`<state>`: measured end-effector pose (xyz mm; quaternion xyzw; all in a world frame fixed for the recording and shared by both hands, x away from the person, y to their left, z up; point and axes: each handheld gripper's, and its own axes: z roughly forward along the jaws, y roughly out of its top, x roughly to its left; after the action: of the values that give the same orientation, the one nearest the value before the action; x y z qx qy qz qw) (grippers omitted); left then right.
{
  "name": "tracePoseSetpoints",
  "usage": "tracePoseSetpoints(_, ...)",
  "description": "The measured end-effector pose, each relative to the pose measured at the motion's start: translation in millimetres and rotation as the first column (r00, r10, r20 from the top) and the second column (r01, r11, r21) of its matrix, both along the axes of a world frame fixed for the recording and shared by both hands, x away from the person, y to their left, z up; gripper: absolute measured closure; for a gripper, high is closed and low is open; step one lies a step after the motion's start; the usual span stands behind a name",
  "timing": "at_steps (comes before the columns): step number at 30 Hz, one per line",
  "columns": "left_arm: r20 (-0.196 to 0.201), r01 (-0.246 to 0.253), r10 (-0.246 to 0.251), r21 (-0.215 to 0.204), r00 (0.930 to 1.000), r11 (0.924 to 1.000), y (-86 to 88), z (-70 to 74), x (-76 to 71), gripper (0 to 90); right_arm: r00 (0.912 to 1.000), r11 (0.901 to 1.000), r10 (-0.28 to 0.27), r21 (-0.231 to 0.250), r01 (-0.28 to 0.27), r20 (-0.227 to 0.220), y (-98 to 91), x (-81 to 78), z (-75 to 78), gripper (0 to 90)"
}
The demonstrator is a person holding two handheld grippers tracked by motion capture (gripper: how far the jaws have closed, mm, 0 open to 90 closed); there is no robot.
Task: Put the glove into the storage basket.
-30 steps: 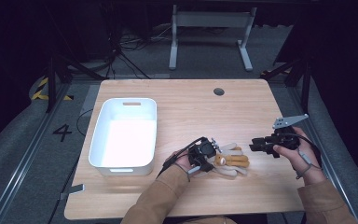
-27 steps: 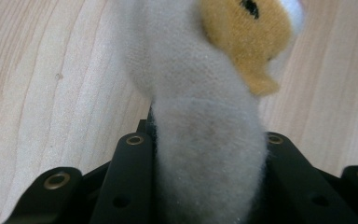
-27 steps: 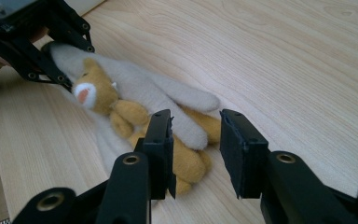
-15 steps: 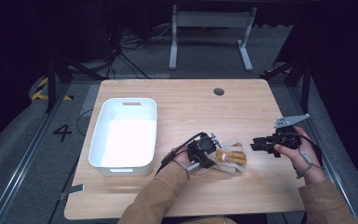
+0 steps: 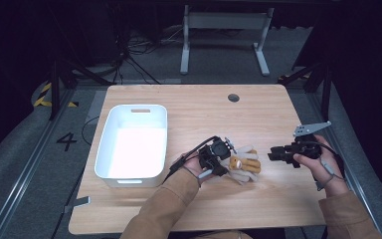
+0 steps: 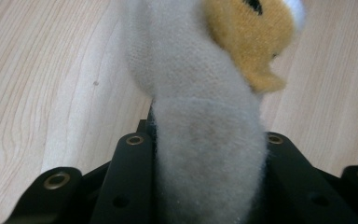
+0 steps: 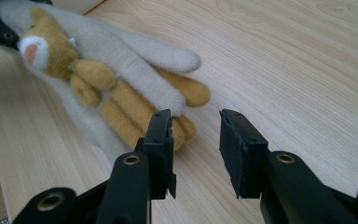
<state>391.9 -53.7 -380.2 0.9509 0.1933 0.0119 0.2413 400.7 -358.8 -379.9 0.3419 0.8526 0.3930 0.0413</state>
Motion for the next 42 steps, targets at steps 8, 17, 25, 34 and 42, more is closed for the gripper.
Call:
tracePoseSetpoints(8,-0.006,-0.051,0.051,0.051,0.9987,0.9974,7.3,25.5,1.0,69.9,1.0000,1.0000,-0.006,0.001,0.006,-0.001,-2.5,0.7,0.3,65.2)
tracePoseSetpoints(17,-0.017,-0.092,0.094,0.101,0.9954,0.9907,16.1,42.1,3.4,69.8,1.0000,1.0000,-0.006,0.003,0.006,0.000,-2.4,2.3,0.8,65.2)
tracePoseSetpoints(25,-0.063,-0.155,0.164,0.121,0.9845,0.9805,25.0,55.3,8.6,69.8,1.0000,1.0000,-0.001,0.003,0.001,-0.010,0.0,6.5,-0.5,64.9)
tracePoseSetpoints(34,-0.070,-0.238,0.251,0.153,0.9654,0.9590,35.1,70.0,11.8,69.8,0.9996,0.9998,0.020,0.001,-0.020,-0.020,8.7,16.8,-2.4,64.8)
tracePoseSetpoints(42,-0.051,-0.306,0.317,0.156,0.9470,0.9391,44.1,84.1,11.6,69.8,0.9989,0.9990,0.043,0.008,-0.043,-0.016,14.9,25.1,-1.1,64.9)
